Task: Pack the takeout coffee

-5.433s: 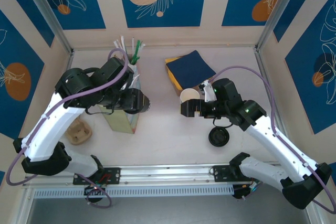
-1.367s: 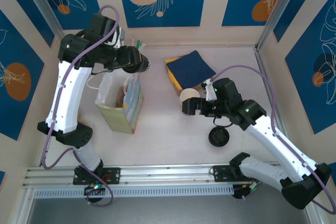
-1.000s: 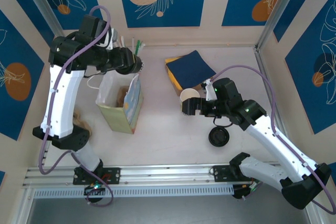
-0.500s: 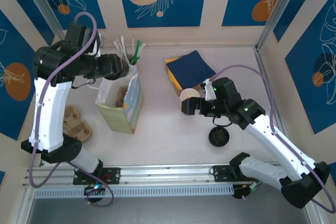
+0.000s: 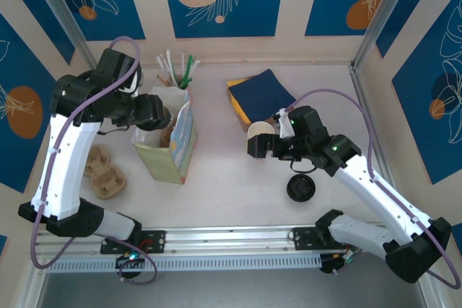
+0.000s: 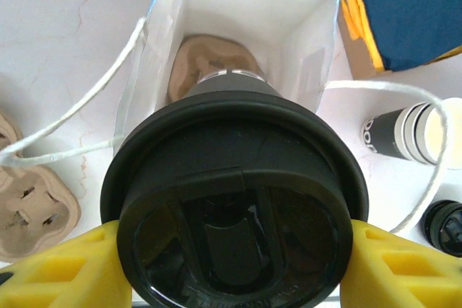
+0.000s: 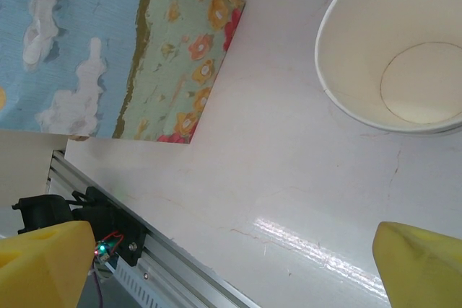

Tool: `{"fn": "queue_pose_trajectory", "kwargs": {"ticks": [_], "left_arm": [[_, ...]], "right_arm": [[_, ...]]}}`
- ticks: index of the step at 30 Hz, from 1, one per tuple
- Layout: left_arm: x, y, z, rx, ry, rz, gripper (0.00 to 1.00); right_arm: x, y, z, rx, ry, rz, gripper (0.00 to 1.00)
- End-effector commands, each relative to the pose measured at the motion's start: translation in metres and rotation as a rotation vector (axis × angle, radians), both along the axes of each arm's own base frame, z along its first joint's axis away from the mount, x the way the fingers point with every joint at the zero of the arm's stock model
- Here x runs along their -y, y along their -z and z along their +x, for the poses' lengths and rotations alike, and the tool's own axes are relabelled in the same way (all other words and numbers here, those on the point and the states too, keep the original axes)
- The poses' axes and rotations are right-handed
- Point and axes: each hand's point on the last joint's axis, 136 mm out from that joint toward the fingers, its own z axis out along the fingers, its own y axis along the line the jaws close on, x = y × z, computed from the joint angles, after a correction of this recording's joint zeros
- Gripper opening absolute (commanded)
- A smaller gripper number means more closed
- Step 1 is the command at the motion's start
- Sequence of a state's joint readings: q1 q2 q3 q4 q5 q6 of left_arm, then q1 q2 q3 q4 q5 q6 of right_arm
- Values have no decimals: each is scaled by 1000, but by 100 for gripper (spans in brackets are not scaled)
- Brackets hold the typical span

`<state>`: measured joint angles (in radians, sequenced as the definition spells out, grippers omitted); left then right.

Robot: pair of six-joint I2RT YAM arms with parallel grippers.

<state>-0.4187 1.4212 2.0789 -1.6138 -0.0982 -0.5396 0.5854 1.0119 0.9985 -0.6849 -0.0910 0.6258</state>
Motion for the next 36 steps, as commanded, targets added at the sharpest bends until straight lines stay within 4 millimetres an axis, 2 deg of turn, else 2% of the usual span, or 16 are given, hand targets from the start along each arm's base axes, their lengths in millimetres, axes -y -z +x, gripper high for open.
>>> {"fn": "queue_pose_trajectory", "kwargs": {"ticks": [1, 11, 19, 36], "left_arm": [[-10, 12, -16, -64, 10, 40, 56], [-11, 43, -17, -159, 56, 105, 55], [-11, 67, -12, -223, 96, 160, 55], [4, 80, 8, -263, 150, 167, 56]], "right_arm": [[-8, -13, -1, 23, -33, 34, 99], [-15, -19, -5, 37, -69, 57, 99], [-14, -16, -5, 36, -63, 47, 99], [-11, -9, -5, 26, -50, 35, 99]]}}
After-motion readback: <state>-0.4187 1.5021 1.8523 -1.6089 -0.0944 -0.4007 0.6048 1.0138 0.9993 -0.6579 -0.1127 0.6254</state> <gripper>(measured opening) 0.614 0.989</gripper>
